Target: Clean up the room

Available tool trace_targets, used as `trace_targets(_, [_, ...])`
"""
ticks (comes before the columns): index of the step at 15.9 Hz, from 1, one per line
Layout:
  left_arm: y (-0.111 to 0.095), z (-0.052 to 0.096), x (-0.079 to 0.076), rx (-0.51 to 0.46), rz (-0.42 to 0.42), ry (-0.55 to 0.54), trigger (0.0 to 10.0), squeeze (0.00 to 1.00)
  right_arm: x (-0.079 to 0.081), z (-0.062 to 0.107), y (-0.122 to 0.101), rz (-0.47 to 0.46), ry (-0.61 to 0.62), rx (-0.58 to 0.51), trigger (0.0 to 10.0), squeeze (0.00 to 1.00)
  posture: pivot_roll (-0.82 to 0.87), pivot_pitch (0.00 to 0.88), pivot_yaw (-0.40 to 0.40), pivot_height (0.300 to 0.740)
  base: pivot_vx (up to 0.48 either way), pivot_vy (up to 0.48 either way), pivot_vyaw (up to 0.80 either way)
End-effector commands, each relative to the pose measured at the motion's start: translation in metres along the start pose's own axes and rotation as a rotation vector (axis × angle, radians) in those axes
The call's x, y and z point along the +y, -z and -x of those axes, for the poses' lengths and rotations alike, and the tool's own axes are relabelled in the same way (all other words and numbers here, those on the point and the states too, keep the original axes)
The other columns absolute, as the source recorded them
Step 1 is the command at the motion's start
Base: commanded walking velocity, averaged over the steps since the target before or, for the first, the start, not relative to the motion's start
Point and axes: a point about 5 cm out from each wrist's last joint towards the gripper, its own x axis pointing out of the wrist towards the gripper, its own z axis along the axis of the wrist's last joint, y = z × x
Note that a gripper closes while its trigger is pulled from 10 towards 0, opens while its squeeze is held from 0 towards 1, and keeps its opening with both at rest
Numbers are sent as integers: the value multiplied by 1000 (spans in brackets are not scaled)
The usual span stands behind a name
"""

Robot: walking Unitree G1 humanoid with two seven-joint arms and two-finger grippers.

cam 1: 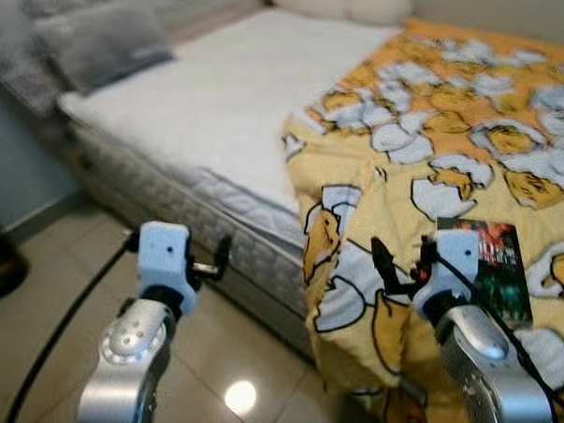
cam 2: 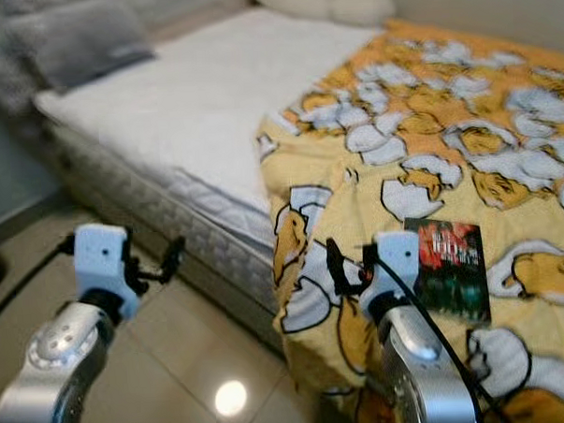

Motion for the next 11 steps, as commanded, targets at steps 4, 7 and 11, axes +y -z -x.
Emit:
trace_targets(4, [2,2,-3,8,0,14,10000,1000,-8,1,1,9,40,8,10000,957,-22,0,28,740,0,-480,200])
trace_targets(7, [3,3,-2,12,-3,12,10000,1000,-8,2,3,8,44,17,10000,0,-22,0,28,740,0,-480,0])
trace_targets(11, [5,4,-3,17,-24,38,10000,1000,-8,2,6,11,48,32,10000,0,-23,0,31,740,0,-100,0])
